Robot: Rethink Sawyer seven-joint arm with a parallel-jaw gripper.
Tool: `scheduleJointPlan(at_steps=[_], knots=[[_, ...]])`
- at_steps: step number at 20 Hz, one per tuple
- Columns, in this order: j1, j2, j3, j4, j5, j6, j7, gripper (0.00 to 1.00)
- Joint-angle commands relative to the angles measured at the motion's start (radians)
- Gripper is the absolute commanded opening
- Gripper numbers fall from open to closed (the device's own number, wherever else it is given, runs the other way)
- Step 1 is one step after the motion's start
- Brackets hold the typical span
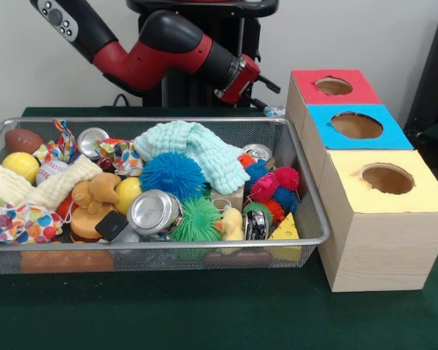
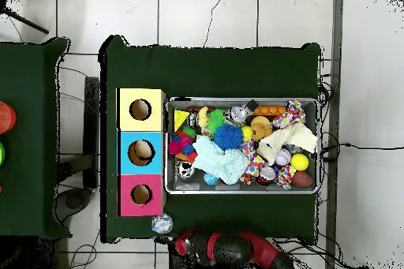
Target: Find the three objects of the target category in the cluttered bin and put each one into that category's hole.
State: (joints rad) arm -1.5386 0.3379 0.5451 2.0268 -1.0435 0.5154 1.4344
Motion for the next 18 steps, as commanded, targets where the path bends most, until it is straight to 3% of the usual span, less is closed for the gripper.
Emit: scheduleJointPlan(at_steps=[1,6,9,12,18], knots=[[0.048,-0.043,0.053,-0.245,0.016,0.132,-0.356,1.0],[0.061,-0.062,0.05,-0.235,-0.002,0.116,-0.351,1.0],[0.033,-0.011,0.047,-0.271,0.035,0.17,-0.443,1.0],[-0.03,0.049,0.053,-0.299,0.013,0.126,-0.524,1.0],[-0.017,0.031,0.06,-0.296,-0.027,0.069,-0.491,1.0]])
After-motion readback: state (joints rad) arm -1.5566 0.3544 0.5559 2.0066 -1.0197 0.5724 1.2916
